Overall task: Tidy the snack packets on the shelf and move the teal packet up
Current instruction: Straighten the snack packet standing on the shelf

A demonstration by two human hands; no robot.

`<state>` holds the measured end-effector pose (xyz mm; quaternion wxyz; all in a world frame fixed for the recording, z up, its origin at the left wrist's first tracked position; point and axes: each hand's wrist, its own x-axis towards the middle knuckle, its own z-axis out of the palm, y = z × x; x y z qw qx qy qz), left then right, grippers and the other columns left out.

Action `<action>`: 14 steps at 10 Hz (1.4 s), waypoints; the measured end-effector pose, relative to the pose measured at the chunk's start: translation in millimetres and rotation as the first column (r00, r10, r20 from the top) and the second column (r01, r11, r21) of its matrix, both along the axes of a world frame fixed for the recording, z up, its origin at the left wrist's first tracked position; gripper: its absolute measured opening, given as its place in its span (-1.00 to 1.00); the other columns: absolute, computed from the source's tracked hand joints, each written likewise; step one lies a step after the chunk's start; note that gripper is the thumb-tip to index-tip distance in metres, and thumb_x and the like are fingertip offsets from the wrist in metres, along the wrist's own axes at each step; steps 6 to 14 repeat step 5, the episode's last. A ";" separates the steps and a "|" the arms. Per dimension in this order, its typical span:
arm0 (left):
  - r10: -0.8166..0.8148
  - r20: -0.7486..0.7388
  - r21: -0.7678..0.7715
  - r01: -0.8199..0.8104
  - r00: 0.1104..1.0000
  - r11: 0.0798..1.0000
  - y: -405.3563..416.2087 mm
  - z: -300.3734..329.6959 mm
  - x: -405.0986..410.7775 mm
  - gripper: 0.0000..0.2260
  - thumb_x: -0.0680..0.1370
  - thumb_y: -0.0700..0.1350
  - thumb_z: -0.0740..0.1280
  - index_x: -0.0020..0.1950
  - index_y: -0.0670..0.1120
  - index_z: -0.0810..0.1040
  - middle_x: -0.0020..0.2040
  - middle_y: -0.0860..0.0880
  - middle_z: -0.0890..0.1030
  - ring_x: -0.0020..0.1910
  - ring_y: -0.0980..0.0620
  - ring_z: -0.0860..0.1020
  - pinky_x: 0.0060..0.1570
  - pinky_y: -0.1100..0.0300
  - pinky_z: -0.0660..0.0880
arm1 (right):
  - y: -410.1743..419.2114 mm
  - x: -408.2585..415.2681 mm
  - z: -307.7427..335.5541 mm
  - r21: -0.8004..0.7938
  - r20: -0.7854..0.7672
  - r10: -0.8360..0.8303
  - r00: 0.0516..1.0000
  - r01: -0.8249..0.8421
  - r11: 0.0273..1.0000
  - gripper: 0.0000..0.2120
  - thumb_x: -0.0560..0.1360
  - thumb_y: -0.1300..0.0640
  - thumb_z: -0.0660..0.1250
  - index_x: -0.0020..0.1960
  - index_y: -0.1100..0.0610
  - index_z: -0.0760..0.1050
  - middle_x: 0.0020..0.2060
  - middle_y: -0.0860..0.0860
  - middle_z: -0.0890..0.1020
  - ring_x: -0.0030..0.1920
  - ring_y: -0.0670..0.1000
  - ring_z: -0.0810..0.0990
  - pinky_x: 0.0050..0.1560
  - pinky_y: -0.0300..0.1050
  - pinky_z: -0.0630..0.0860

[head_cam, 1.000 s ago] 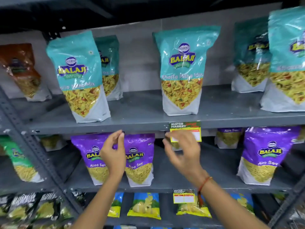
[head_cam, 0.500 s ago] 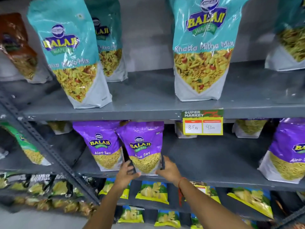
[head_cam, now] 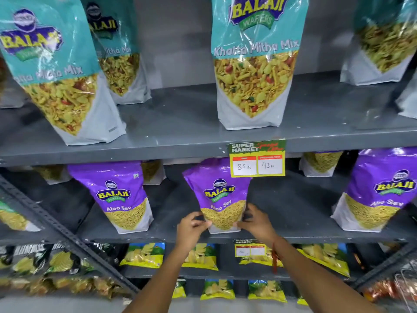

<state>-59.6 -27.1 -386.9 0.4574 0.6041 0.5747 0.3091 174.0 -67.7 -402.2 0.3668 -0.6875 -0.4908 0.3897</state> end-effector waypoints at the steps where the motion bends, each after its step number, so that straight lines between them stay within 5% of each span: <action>1: -0.040 -0.010 0.012 0.040 0.999 0.999 -5.7 2.9 30.6 -0.75 0.36 -0.14 0.54 0.00 -0.08 0.63 -0.27 -0.02 0.72 -0.33 0.29 0.64 -0.17 0.27 0.54 | -14.4 27.5 3.1 -0.009 0.020 -0.059 0.998 0.059 0.998 -0.48 0.28 0.19 0.62 0.19 0.12 0.54 -0.03 0.06 0.73 -0.04 0.06 0.71 0.06 -0.01 0.64; 3: -0.051 -0.050 0.012 0.052 0.997 0.999 -7.4 4.8 55.9 -0.69 0.38 -0.12 0.53 0.09 -0.11 0.62 -0.21 -0.08 0.72 -0.36 0.36 0.60 -0.25 0.47 0.49 | -23.5 44.2 2.3 -0.007 0.037 -0.122 0.992 0.123 0.992 -0.47 0.25 0.12 0.63 0.17 0.10 0.55 -0.06 0.06 0.75 -0.05 0.08 0.73 0.11 0.14 0.64; 5: -0.025 -0.145 0.063 0.035 0.989 0.997 -24.9 22.6 52.0 -0.67 0.40 0.01 0.49 0.13 -0.02 0.61 -0.07 -0.01 0.75 -0.08 0.08 0.68 0.05 0.07 0.58 | -45.6 19.7 24.8 0.076 0.011 -0.175 0.984 0.174 0.982 -0.43 0.32 0.21 0.60 0.16 0.07 0.33 -0.13 -0.08 0.60 -0.03 0.09 0.68 0.04 0.13 0.64; 14: -0.025 -0.145 0.063 0.035 0.989 0.997 -24.9 22.6 52.0 -0.67 0.40 0.01 0.49 0.13 -0.02 0.61 -0.07 -0.01 0.75 -0.08 0.08 0.68 0.05 0.07 0.58 | -45.6 19.7 24.8 0.076 0.011 -0.175 0.984 0.174 0.982 -0.43 0.32 0.21 0.60 0.16 0.07 0.33 -0.13 -0.08 0.60 -0.03 0.09 0.68 0.04 0.13 0.64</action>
